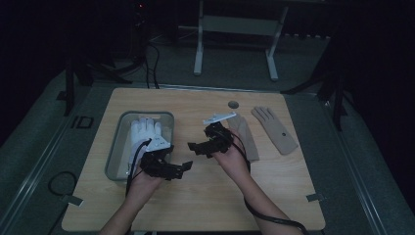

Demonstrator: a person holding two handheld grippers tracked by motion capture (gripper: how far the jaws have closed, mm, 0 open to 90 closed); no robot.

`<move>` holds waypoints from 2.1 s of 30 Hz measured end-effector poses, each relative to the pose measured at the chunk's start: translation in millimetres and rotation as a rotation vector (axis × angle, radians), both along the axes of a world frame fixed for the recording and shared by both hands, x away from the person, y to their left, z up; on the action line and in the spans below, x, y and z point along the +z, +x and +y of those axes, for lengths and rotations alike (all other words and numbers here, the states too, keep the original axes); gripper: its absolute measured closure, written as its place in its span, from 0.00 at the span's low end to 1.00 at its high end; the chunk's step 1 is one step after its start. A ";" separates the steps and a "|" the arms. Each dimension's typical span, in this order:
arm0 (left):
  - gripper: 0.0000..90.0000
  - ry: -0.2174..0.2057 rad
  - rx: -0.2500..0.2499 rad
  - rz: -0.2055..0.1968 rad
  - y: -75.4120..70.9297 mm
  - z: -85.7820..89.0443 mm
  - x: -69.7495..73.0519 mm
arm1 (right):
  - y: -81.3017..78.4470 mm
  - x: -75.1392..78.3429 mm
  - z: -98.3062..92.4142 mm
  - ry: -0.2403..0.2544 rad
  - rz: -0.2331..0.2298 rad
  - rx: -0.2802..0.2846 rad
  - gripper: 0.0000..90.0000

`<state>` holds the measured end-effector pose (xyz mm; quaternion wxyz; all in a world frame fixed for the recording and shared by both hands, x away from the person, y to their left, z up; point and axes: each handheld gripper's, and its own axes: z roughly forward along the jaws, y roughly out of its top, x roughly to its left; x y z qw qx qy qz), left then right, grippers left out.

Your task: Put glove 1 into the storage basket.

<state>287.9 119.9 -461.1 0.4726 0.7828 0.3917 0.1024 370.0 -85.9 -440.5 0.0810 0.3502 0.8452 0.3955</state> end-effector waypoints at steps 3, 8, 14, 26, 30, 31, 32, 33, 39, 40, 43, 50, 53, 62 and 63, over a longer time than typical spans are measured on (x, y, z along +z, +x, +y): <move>0.04 0.003 -0.020 0.014 -0.5 -9.3 -3.0 | -0.9 -2.3 -15.9 0.000 -0.008 -0.020 0.19; 0.02 0.019 -0.040 -0.009 -3.8 -24.6 -9.7 | -2.9 -9.8 -41.7 -0.012 -0.012 -0.049 0.19; 0.02 0.007 -0.093 -0.012 -4.1 -35.7 -20.1 | -7.4 -19.1 -68.9 -0.006 -0.017 -0.082 0.19; 0.02 0.003 -0.170 -0.041 -13.8 -59.7 -53.1 | -20.2 -45.1 -112.2 0.008 -0.017 -0.112 0.19; 0.02 0.013 -0.200 -0.030 -16.6 -67.7 -67.8 | -24.8 -51.7 -123.0 0.005 -0.037 -0.118 0.18; 0.02 0.014 -0.208 -0.028 -17.1 -68.9 -70.2 | -25.6 -54.2 -125.9 0.001 -0.040 -0.117 0.18; 0.02 0.013 -0.218 -0.033 -18.5 -70.4 -73.3 | -25.9 -55.7 -127.4 0.000 -0.039 -0.117 0.18; 0.02 0.013 -0.227 -0.043 -19.9 -71.6 -76.3 | -26.4 -57.4 -129.7 0.002 -0.036 -0.113 0.18; 0.02 -0.001 -0.228 -0.066 -24.1 -71.4 -92.7 | -28.4 -65.8 -144.4 0.017 -0.042 -0.105 0.15; 0.02 0.003 -0.223 -0.070 -25.0 -71.0 -94.3 | -28.8 -66.5 -145.8 0.021 -0.047 -0.104 0.15; 0.02 0.017 -0.213 -0.101 -28.4 -69.2 -97.2 | -29.8 -69.1 -151.9 0.026 -0.059 -0.102 0.15; 0.02 0.054 -0.187 -0.128 -36.4 -71.5 -101.1 | -27.3 -72.5 -168.4 0.035 -0.059 -0.129 0.15; 0.02 0.059 -0.188 -0.131 -37.5 -71.1 -101.8 | -25.5 -72.6 -174.0 0.039 -0.052 -0.142 0.14; 0.02 0.045 -0.175 -0.130 -39.2 -65.8 -102.5 | -15.5 -70.6 -169.0 0.011 -0.083 -0.153 0.12; 0.02 0.046 -0.174 -0.132 -39.2 -65.2 -102.5 | -13.7 -70.7 -167.2 0.005 -0.082 -0.152 0.13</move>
